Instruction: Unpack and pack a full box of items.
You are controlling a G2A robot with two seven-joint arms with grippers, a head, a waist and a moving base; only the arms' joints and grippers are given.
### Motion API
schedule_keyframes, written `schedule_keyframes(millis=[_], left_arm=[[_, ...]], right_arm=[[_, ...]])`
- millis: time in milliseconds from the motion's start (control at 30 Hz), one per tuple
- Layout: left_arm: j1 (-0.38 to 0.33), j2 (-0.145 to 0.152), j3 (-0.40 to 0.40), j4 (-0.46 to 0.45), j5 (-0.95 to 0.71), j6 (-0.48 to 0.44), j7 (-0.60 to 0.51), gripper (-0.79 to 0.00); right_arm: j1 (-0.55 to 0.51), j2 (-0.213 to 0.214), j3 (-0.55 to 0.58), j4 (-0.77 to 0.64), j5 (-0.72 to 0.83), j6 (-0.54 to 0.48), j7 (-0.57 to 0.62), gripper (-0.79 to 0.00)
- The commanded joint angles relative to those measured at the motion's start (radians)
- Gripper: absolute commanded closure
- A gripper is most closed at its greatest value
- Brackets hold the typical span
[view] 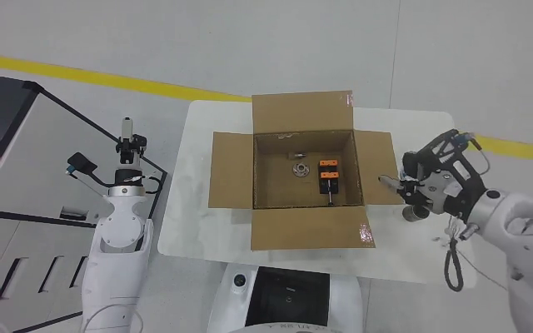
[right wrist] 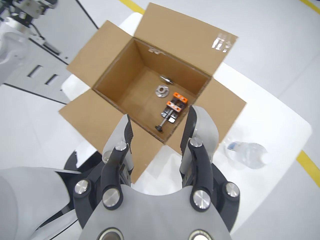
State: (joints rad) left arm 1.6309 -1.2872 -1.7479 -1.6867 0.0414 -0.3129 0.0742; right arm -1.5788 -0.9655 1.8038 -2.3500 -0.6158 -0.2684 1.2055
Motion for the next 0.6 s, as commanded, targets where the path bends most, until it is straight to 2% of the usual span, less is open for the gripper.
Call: schedule_keyframes(millis=[0, 200, 233, 267, 333, 367, 467, 567], left_arm=[[0.0, 0.0, 0.0, 0.0, 0.0, 0.0, 0.0, -0.785], [0.0, 0.0, 0.0, 0.0, 0.0, 0.0, 0.0, -0.785], [0.0, 0.0, 0.0, 0.0, 0.0, 0.0, 0.0, -0.785], [0.0, 0.0, 0.0, 0.0, 0.0, 0.0, 0.0, -0.785], [0.0, 0.0, 0.0, 0.0, 0.0, 0.0, 0.0, -0.785], [0.0, 0.0, 0.0, 0.0, 0.0, 0.0, 0.0, -0.785], [0.0, 0.0, 0.0, 0.0, 0.0, 0.0, 0.0, -0.785], [0.0, 0.0, 0.0, 0.0, 0.0, 0.0, 0.0, -0.785]], right_arm=[[-0.002, 0.0, 0.002, 0.0, -0.015, -0.001, -0.001, -0.708], [-0.002, 0.0, 0.002, 0.0, -0.015, -0.001, -0.001, -0.708], [-0.006, -0.002, 0.011, 0.018, 0.008, 0.018, -0.028, -0.785], [-0.018, -0.004, 0.036, 0.033, 0.045, 0.027, -0.065, -0.757], [-0.036, -0.004, 0.056, 0.051, 0.104, -0.023, -0.09, -0.742], [-0.037, -0.004, 0.038, 0.049, 0.13, -0.047, -0.109, -0.754], [0.003, -0.004, -0.073, 0.082, 0.155, -0.115, -0.15, -0.686], [0.107, -0.01, -0.271, 0.154, 0.138, -0.161, -0.169, -0.653]])
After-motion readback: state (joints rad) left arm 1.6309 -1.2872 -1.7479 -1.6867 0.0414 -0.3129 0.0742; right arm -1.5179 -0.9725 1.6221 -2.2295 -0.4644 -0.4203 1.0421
